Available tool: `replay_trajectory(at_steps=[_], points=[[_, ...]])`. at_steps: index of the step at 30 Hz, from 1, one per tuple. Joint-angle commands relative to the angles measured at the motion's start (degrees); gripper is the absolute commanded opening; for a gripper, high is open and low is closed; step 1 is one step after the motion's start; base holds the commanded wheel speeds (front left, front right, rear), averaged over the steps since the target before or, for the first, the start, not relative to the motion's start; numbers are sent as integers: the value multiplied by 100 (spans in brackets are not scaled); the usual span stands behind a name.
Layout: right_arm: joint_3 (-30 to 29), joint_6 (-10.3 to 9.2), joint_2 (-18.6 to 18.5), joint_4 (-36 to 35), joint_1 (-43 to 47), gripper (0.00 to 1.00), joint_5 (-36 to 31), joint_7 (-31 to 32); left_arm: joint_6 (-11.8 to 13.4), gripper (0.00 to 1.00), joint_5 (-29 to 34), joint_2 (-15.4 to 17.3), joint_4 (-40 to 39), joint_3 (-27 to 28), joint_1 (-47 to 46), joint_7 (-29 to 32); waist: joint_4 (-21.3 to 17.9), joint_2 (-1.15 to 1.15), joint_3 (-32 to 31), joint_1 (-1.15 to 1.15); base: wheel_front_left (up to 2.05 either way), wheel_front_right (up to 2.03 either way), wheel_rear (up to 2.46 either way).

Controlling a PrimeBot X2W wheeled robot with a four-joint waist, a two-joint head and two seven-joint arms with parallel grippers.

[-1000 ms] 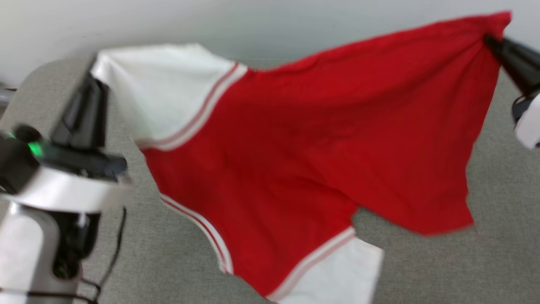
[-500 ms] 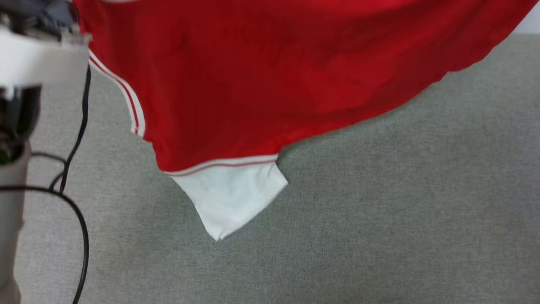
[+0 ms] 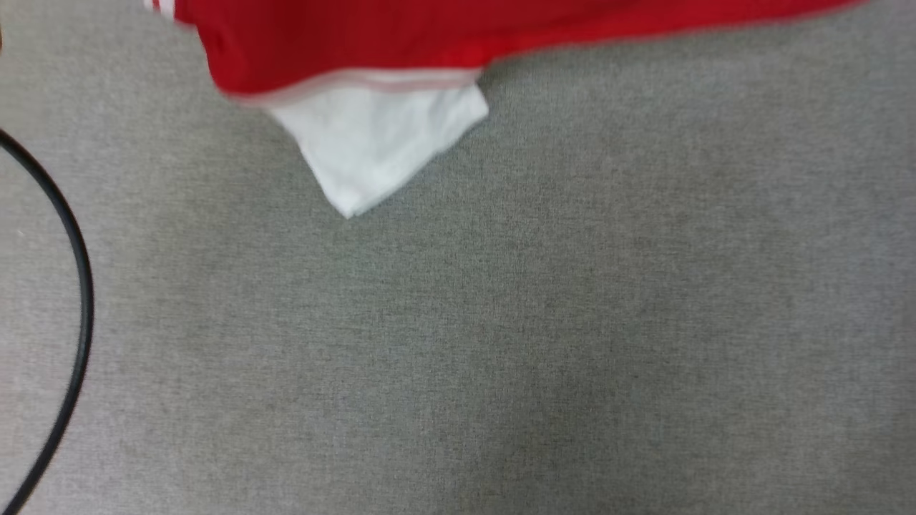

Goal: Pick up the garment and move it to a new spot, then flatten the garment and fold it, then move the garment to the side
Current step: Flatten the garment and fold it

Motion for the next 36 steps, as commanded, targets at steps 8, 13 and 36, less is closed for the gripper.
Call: replay_trajectory(at_steps=[8,13,36], points=[[357,-7,56,962,-1600,0,-303,-285,-90,0,17,-154,1023,-188,-1586,-234,37,0,633,-1,0,0,0],[513,-7,85,1586,-2404,0,-322,-488,-104,0,44,-150,1602,-367,-2313,-356,45,0,856,-1,0,0,0],[1694,-7,101,3070,-1368,0,554,-1691,-65,0,-629,356,2159,-965,-587,-1361,49,0,970,-1,0,0,0]])
